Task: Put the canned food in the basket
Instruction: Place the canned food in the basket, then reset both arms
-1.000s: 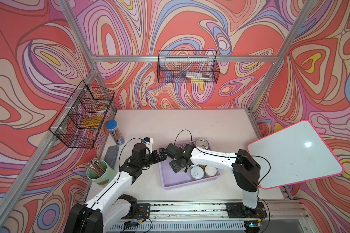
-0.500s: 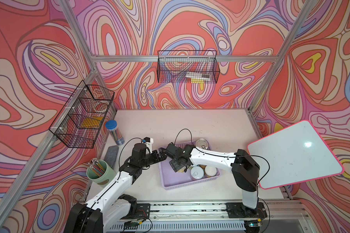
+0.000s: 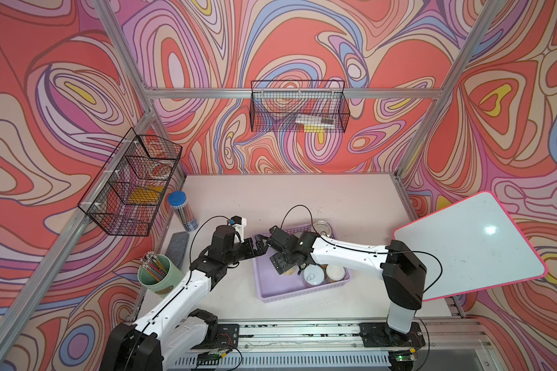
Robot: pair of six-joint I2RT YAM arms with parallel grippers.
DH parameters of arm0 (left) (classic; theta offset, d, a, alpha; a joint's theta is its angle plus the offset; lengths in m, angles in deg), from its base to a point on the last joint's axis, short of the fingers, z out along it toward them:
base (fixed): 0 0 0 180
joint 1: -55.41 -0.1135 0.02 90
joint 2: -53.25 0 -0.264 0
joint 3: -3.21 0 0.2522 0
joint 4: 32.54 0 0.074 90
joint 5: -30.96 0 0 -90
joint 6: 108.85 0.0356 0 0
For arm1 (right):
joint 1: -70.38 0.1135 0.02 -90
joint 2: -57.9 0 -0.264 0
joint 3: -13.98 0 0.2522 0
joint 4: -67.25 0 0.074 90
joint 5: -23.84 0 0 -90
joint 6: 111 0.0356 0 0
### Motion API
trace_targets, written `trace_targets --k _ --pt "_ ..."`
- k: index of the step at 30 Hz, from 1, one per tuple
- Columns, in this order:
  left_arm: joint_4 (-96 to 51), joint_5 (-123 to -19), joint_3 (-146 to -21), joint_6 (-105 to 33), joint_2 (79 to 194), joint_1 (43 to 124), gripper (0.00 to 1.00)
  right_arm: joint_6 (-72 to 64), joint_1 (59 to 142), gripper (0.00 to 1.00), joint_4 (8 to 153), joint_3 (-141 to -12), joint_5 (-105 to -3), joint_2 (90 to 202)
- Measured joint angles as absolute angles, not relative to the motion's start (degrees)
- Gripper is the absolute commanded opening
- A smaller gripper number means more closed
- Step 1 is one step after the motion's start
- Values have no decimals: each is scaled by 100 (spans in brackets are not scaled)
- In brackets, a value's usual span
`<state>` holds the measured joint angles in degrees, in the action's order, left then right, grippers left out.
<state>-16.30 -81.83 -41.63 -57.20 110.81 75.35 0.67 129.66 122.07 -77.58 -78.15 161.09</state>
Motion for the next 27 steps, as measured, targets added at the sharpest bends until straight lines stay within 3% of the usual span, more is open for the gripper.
trace_targets --k 13,27 --pt "-1372 -7593 -4589 -5244 11490 8268 99 179 12813 88 11099 -6562 -7503 14593" --pt "-681 -6690 -5310 -4743 11555 8687 99 238 11526 90 10791 -5970 -6913 13168"
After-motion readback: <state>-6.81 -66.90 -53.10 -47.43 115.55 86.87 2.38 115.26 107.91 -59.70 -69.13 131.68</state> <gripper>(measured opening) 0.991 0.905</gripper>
